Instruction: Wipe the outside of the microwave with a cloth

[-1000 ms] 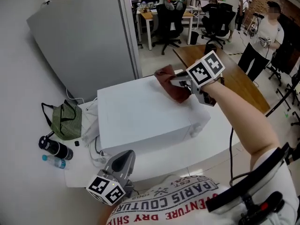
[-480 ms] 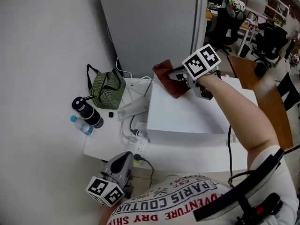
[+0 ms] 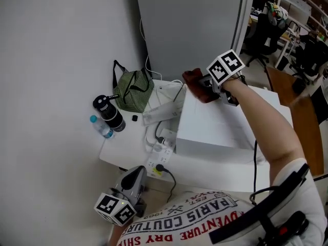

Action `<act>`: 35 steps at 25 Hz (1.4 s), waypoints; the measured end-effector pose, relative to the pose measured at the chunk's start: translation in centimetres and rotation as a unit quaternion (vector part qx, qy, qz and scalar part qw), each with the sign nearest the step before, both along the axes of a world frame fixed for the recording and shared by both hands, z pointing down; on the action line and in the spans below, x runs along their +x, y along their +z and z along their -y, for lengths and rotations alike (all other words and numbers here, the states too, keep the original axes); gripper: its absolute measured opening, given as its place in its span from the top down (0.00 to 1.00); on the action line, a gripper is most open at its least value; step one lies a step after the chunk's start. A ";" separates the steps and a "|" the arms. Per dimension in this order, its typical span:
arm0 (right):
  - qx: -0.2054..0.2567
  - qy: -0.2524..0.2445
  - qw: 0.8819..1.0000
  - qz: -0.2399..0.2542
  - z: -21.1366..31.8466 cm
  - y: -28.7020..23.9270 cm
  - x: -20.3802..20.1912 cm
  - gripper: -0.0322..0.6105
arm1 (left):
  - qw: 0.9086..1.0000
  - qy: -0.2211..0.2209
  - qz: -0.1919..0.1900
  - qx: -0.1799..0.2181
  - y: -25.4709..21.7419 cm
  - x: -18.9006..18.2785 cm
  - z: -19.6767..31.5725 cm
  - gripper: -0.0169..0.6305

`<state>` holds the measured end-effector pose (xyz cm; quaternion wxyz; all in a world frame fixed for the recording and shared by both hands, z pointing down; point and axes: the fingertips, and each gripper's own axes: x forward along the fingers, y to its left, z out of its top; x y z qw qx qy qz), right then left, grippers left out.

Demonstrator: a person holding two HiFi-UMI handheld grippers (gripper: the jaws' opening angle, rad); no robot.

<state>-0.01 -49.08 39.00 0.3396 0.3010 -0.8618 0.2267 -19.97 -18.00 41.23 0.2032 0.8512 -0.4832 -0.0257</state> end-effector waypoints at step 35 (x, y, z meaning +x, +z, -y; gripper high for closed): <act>0.089 0.273 0.956 0.062 -10.2 -3.1 36.5 0.88 | 0.965 0.264 0.000 -0.003 -0.4 20.6 3.4 0.97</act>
